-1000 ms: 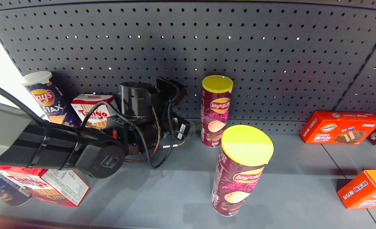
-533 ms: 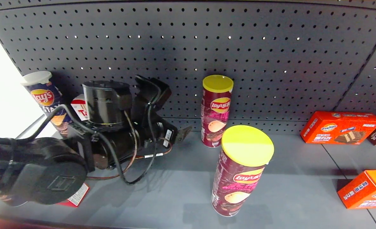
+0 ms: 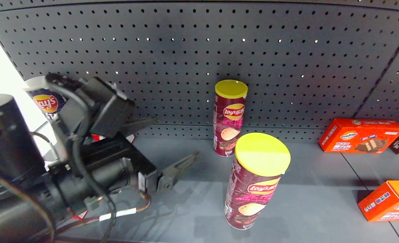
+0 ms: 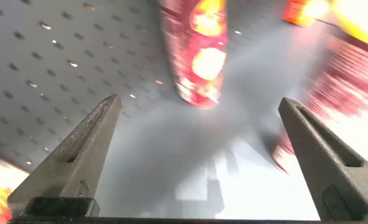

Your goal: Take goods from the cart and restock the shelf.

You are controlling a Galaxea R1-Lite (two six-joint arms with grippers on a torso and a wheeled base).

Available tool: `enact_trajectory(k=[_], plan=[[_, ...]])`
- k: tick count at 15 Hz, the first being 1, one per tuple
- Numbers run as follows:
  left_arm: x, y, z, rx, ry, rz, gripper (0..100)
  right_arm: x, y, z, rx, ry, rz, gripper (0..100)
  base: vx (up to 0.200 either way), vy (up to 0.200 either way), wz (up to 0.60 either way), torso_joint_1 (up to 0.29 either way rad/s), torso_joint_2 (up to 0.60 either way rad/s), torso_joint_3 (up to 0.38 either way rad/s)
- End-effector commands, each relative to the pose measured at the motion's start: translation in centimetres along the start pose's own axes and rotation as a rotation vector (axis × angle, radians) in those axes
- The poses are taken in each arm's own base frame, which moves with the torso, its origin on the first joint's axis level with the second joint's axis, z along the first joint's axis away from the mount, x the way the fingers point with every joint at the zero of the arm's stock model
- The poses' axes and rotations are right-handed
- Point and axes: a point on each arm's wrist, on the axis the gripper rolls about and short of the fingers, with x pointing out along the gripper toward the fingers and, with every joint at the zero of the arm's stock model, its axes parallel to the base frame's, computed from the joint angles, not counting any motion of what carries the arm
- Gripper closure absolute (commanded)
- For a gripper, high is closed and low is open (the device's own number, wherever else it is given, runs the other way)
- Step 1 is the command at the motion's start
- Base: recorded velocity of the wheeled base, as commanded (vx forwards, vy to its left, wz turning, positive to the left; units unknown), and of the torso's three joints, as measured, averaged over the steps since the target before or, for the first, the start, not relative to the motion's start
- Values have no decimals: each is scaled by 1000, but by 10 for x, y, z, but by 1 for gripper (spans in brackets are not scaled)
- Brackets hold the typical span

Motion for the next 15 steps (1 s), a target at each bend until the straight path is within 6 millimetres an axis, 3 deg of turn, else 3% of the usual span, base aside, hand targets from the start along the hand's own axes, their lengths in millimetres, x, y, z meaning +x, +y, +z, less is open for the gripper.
enact_trajectory(k=[1,2,5,9,11,13,15], plan=[[-71,-9,-15,4,-64,-72,0,0,0,0,0,1,1,0,0,0,0,0,0,0],[-91,-12,-23,6,-85,-102,0,0,0,0,0,1,1,0,0,0,0,0,0,0],[-108,-13,-32,5,-103,-124,0,0,0,0,0,1,1,0,0,0,0,0,0,0],[-165,-7,-89,3,-137,-102,0,0,0,0,0,1,1,0,0,0,0,0,0,0],[-181,-7,-110,5,-139,-67,0,0,0,0,0,1,1,0,0,0,0,0,0,0],[-194,-8,-127,-3,-67,5,0,0,0,0,0,3,1,0,0,0,0,0,0,0],[-204,-10,-143,-15,36,183,0,0,0,0,0,1,1,0,0,0,0,0,0,0]])
